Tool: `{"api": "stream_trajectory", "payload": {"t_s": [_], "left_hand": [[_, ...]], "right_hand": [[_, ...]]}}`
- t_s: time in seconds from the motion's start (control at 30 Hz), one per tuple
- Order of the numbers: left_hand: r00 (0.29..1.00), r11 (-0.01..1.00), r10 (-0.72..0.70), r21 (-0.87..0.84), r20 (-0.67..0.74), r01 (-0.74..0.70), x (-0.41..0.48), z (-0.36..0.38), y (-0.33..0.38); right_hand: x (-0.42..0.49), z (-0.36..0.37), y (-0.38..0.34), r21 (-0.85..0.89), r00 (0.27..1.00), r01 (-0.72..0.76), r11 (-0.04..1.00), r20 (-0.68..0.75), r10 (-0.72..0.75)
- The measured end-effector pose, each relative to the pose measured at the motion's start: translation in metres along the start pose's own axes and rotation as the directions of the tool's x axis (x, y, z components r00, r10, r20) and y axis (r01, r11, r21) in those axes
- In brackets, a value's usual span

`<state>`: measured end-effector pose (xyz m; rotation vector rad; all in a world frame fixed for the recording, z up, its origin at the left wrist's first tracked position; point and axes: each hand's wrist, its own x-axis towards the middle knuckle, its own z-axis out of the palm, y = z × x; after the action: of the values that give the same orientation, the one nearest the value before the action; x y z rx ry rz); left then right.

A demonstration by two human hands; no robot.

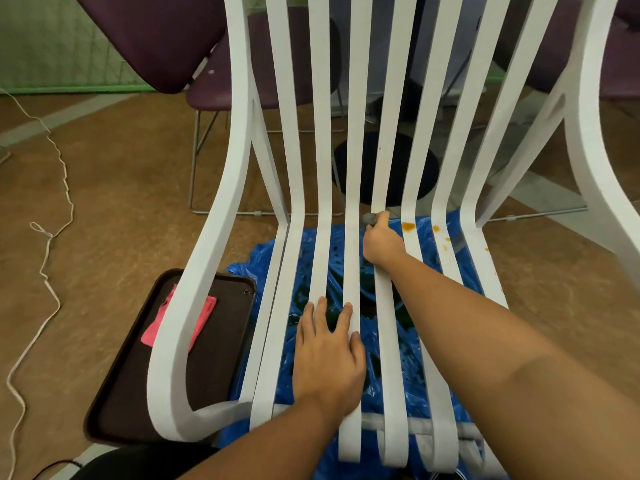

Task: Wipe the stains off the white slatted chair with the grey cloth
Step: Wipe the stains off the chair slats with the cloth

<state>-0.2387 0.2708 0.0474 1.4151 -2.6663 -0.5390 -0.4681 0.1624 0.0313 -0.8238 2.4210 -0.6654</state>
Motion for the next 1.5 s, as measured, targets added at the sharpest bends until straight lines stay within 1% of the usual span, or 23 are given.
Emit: {"api": "stream_trajectory", "payload": {"t_s": [0.17,0.23,0.4,0.5,0.6,0.7,0.9,1.13,1.3,1.4,1.5], "left_hand": [[1.000,1.000,-0.007,-0.009,0.029,0.007,0.000,-0.005,0.001],[0.999,1.000,-0.015,-0.013,0.038,0.016,0.000,-0.004,0.001],[0.998,0.999,-0.035,0.009,0.061,0.035,0.000,-0.004,0.003],[0.997,0.999,-0.037,0.010,0.064,0.036,-0.001,-0.007,0.004],[0.998,0.999,-0.036,0.003,0.054,0.036,-0.004,-0.009,0.005],[0.998,1.000,-0.030,-0.007,0.051,0.030,-0.005,-0.010,0.004],[0.998,1.000,-0.019,0.021,0.066,0.018,-0.013,-0.012,0.004],[0.996,0.998,0.007,0.060,0.093,-0.013,-0.013,-0.015,0.005],[0.997,0.999,0.002,0.044,0.083,-0.006,-0.016,-0.012,0.003],[0.999,1.000,-0.011,0.007,0.049,0.011,-0.018,-0.010,0.004],[0.999,1.000,-0.016,0.009,0.034,0.015,-0.017,-0.009,0.005]], "right_hand": [[-0.035,0.001,0.009,0.085,1.000,-0.003,0.996,-0.001,0.003],[-0.051,0.004,0.012,0.106,1.000,-0.022,0.994,0.001,0.022],[-0.090,0.014,0.020,0.157,0.993,-0.096,0.983,-0.047,0.105],[-0.111,0.014,0.025,0.163,0.984,-0.167,0.972,-0.028,0.174],[-0.129,0.011,0.029,0.173,0.977,-0.215,0.961,0.023,0.214],[-0.142,0.009,0.034,0.241,0.976,-0.217,0.946,0.064,0.208],[-0.173,0.007,0.046,0.299,0.975,-0.212,0.930,0.129,0.181],[-0.189,0.003,0.050,0.294,0.968,-0.227,0.928,0.174,0.182],[-0.199,0.000,0.051,0.316,0.961,-0.237,0.918,0.215,0.174],[-0.211,0.003,0.054,0.321,0.964,-0.237,0.917,0.197,0.180],[-0.224,0.008,0.055,0.301,0.965,-0.252,0.920,0.153,0.215]]}}
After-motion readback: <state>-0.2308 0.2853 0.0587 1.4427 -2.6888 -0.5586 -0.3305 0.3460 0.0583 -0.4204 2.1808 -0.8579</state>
